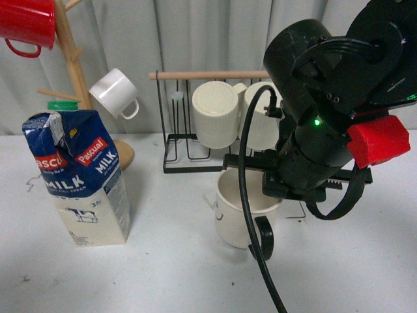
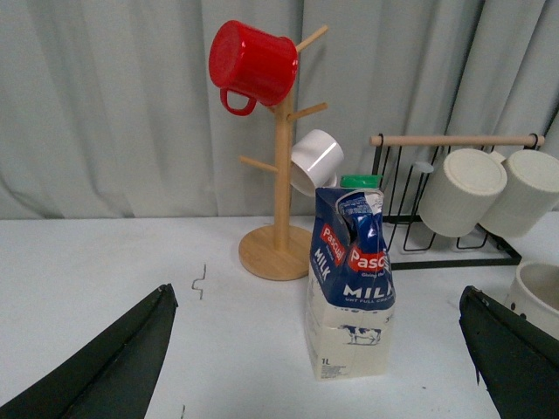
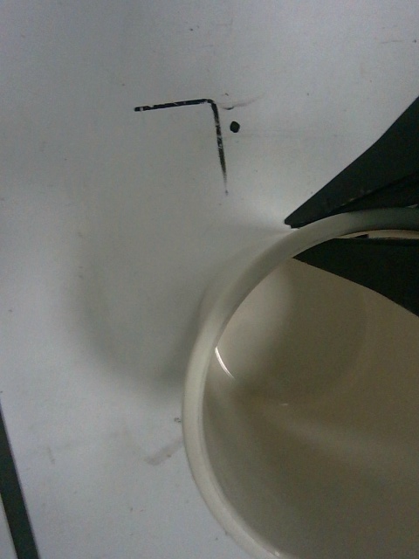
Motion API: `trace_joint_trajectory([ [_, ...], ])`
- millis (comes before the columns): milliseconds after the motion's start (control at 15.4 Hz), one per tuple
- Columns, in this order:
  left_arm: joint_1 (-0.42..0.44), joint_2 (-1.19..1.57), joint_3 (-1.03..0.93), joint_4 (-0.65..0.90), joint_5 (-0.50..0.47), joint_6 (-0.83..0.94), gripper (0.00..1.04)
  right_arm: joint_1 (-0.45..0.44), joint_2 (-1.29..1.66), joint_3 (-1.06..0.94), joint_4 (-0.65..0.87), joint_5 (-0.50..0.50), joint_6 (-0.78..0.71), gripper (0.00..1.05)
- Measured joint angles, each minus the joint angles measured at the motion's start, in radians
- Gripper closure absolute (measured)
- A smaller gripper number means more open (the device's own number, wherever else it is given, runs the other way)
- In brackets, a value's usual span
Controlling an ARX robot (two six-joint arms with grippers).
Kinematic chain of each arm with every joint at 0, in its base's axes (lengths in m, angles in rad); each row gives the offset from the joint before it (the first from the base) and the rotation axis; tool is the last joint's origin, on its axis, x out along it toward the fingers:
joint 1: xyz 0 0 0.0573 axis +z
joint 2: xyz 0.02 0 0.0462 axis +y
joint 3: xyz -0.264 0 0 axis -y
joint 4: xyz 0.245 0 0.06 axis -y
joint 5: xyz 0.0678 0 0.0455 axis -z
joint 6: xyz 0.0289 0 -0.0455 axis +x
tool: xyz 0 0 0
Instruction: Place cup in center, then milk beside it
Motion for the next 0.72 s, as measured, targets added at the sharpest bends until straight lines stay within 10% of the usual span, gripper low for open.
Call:
trace_joint_trajectory([
  [390,0.0,0.0,0.0,0.0,0.0,0.0,0.07,0.002,0.037,0.05,-0.023,-0.02,-0.004,1.02],
  [715,0.0,0.0,0.0,0.0,0.0,0.0,0.07,-0.006,0.038,0.074,-0.032,-0.055,-0.01,0.5],
])
